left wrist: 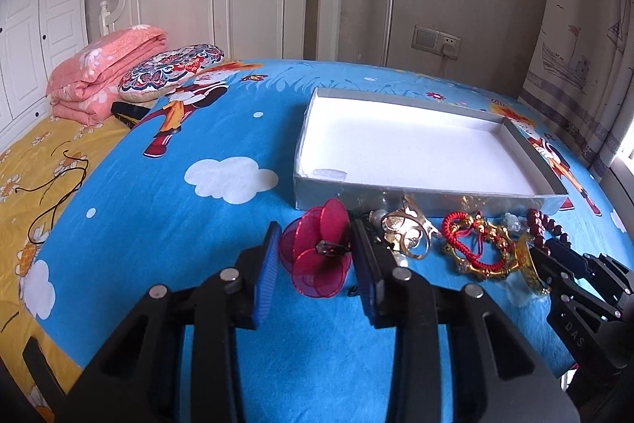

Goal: Organize jewelry
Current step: 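Grasp the red flower brooch with the left tool while the right tool grasps the dark red bead bracelet, then carry the brooch into the white tray and open the left tool while the right tool drops the bracelet there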

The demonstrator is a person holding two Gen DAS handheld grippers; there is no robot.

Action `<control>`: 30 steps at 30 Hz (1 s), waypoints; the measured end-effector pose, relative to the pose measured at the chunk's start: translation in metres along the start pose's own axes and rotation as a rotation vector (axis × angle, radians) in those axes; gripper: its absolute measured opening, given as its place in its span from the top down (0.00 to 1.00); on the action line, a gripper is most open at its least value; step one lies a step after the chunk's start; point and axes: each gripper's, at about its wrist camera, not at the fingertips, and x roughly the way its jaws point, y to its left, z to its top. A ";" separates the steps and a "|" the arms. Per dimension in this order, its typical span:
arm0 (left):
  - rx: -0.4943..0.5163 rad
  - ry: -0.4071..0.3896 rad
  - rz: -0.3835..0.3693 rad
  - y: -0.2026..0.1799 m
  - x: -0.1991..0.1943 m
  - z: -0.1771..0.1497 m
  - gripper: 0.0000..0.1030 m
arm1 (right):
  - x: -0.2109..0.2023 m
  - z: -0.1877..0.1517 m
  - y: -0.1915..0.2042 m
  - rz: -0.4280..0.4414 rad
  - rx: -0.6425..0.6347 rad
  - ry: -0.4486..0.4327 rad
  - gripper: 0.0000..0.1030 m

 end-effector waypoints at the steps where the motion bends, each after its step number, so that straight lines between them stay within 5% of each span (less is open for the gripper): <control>1: 0.000 0.003 -0.003 0.000 0.001 -0.001 0.66 | 0.000 0.000 0.001 0.002 -0.006 -0.002 0.72; 5: 0.006 0.006 -0.009 -0.003 0.001 -0.004 0.66 | -0.010 0.000 -0.002 0.030 0.007 -0.047 0.86; 17: 0.029 -0.055 -0.031 -0.015 -0.027 -0.011 0.66 | -0.060 -0.005 -0.018 0.013 0.056 -0.185 0.86; 30: 0.054 -0.071 -0.044 -0.027 -0.038 -0.012 0.66 | -0.073 -0.001 -0.023 0.009 0.071 -0.228 0.86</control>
